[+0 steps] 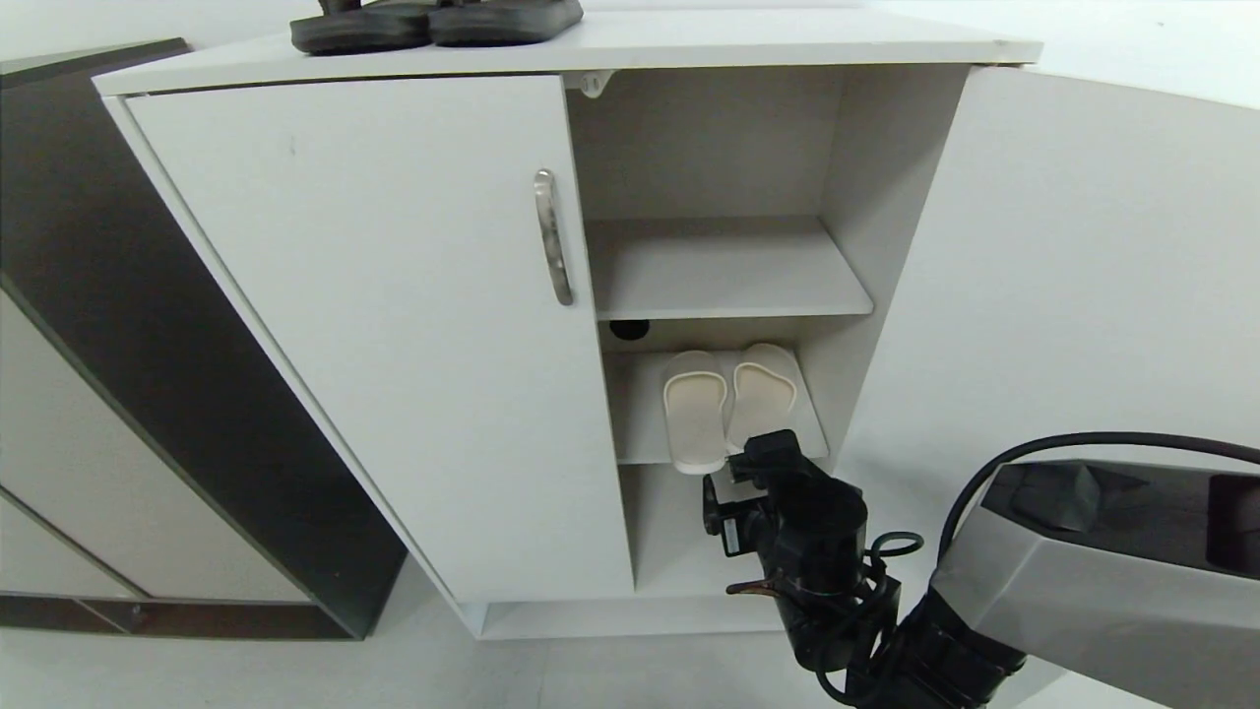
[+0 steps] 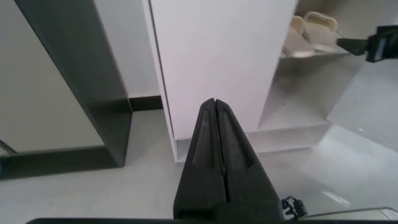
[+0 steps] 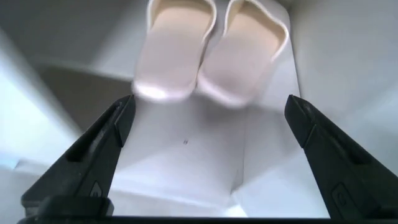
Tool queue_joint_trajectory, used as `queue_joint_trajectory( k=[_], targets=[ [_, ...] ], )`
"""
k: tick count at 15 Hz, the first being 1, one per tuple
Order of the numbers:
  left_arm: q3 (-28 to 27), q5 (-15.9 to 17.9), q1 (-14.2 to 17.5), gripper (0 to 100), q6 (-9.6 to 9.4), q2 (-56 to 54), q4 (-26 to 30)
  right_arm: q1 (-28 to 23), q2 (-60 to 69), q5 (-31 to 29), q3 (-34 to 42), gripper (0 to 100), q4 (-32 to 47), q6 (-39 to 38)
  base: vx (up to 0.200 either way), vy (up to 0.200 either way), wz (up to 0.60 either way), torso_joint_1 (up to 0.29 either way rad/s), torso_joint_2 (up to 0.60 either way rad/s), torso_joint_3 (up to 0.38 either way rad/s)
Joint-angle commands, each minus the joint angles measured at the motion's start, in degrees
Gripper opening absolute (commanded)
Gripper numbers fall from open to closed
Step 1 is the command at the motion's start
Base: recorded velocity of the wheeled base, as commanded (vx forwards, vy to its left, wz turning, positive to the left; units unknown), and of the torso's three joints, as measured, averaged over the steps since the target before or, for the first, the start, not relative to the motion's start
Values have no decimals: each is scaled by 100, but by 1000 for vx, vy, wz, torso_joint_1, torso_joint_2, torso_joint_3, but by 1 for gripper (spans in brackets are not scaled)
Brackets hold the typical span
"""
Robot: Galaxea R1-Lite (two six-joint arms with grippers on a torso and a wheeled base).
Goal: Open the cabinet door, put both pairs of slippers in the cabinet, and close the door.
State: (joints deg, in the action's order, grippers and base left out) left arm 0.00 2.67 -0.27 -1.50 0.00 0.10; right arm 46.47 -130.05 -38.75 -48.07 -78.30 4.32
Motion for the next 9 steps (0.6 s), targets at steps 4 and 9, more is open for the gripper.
queue_joint_trajectory(
  k=[4, 9],
  targets=[
    [0, -3, 0, 0, 27, 9, -1, 2, 6, -1, 34, 100, -71, -1, 0, 0, 0, 0, 0, 0],
    [0, 5, 0, 0, 27, 9, -1, 2, 23, -1, 69, 100, -89, 8, 0, 0, 0, 0, 0, 0]
  ],
)
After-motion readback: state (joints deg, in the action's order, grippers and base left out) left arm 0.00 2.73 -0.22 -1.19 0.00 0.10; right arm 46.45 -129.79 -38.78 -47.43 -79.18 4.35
